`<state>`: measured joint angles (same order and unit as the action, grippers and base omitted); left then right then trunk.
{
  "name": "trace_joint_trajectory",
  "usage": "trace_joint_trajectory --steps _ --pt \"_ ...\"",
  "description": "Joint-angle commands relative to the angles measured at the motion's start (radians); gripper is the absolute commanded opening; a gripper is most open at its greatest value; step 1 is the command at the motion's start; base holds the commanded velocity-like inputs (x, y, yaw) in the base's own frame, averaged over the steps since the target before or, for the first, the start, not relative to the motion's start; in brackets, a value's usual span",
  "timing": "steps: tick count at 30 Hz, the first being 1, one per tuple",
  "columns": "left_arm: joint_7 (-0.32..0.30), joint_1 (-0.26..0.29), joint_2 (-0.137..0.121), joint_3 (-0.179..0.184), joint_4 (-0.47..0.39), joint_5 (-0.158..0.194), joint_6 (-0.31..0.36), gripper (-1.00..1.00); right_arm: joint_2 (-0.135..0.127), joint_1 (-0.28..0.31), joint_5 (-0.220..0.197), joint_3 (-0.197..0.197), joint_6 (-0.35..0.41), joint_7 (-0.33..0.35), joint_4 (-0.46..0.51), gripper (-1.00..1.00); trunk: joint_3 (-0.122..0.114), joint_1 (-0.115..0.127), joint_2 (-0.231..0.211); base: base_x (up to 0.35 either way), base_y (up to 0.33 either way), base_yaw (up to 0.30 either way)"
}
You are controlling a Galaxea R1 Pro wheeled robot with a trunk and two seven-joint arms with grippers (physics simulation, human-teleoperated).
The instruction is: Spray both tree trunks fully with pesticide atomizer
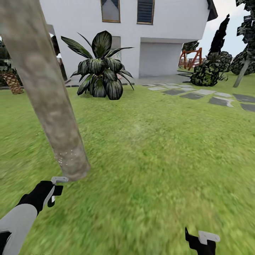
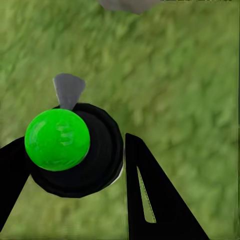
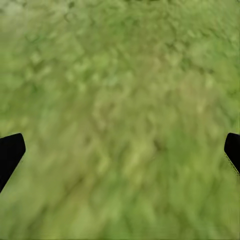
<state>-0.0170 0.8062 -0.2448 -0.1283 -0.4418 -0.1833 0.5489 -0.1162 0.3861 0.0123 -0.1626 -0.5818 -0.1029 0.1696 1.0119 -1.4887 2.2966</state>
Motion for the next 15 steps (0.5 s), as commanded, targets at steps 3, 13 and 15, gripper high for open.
trace_joint_trajectory --steps 3,13,15 --pt "-0.001 0.001 0.001 -0.005 -0.002 -0.007 0.005 -1.0 0.0 0.0 0.001 -0.001 -0.003 -0.001 -0.001 1.0 0.001 0.0 0.0 0.161 -0.255 0.052" --pt "-0.001 0.001 0.001 -0.005 -0.002 -0.007 0.005 -1.0 0.0 0.0 0.001 -0.001 -0.003 -0.001 -0.001 1.0 0.001 0.0 0.0 0.161 -0.255 0.005" --pt "-0.001 0.001 0.001 -0.005 -0.002 -0.007 0.005 -1.0 0.001 0.0 0.001 -0.001 -0.003 -0.001 -0.001 1.0 0.001 0.0 0.0 0.161 -0.255 0.093"
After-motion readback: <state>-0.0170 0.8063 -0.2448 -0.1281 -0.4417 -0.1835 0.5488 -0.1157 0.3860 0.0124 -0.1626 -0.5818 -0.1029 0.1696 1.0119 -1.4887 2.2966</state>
